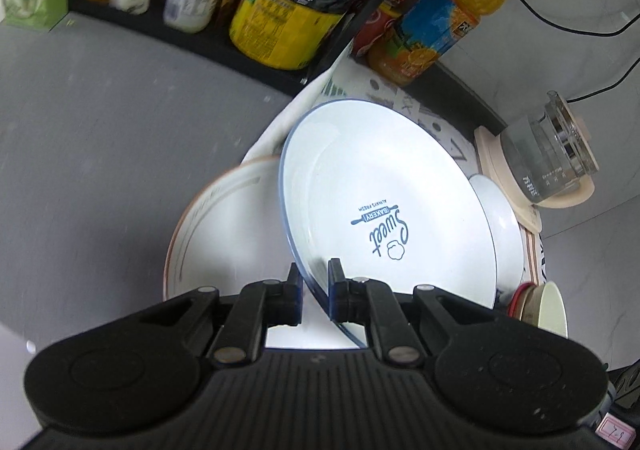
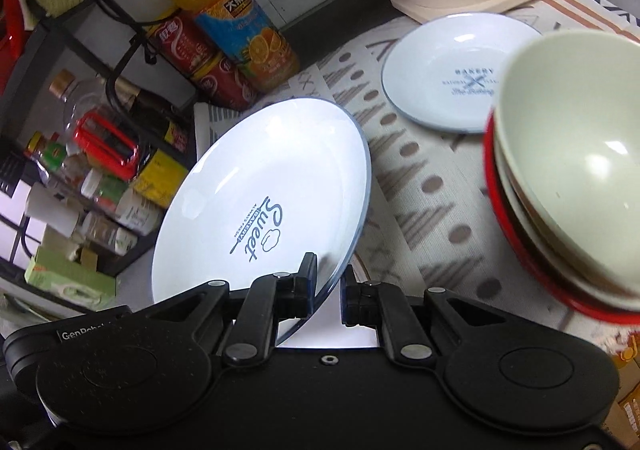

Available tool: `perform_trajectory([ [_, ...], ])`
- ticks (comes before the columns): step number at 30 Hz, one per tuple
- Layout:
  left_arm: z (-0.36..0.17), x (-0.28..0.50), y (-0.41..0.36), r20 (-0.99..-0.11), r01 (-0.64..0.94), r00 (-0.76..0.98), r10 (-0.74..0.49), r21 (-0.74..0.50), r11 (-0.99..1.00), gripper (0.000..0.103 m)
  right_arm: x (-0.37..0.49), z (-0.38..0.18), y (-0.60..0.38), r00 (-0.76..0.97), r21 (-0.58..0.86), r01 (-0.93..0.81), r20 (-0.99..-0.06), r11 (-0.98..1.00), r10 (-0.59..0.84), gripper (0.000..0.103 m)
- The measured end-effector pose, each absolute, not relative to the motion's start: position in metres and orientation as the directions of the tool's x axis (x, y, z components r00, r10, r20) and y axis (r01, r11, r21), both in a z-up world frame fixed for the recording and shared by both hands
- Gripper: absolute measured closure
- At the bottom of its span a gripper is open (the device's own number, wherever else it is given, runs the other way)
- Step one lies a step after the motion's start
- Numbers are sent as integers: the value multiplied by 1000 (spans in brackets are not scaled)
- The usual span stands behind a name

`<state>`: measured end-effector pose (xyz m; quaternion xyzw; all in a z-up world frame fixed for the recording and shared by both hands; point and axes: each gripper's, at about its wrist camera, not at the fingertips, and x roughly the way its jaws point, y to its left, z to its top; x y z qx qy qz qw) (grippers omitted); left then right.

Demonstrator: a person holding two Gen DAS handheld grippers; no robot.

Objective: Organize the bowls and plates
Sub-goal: 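Carry the 'Sweet' plate with both grippers over the large cream plate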

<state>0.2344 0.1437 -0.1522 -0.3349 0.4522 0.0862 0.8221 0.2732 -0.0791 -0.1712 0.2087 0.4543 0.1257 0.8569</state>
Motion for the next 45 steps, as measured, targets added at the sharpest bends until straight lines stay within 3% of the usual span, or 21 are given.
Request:
perform_trajectory([
  [22, -157, 180, 122, -816, -464, 557, -156, -462, 756, 92, 216, -177, -99, 547, 451, -38, -737, 892, 396, 93],
  [45, -166, 179, 128, -842, -485, 503, -196, -462, 742, 91, 208, -178, -99, 547, 481, 23, -740, 877, 392, 92],
])
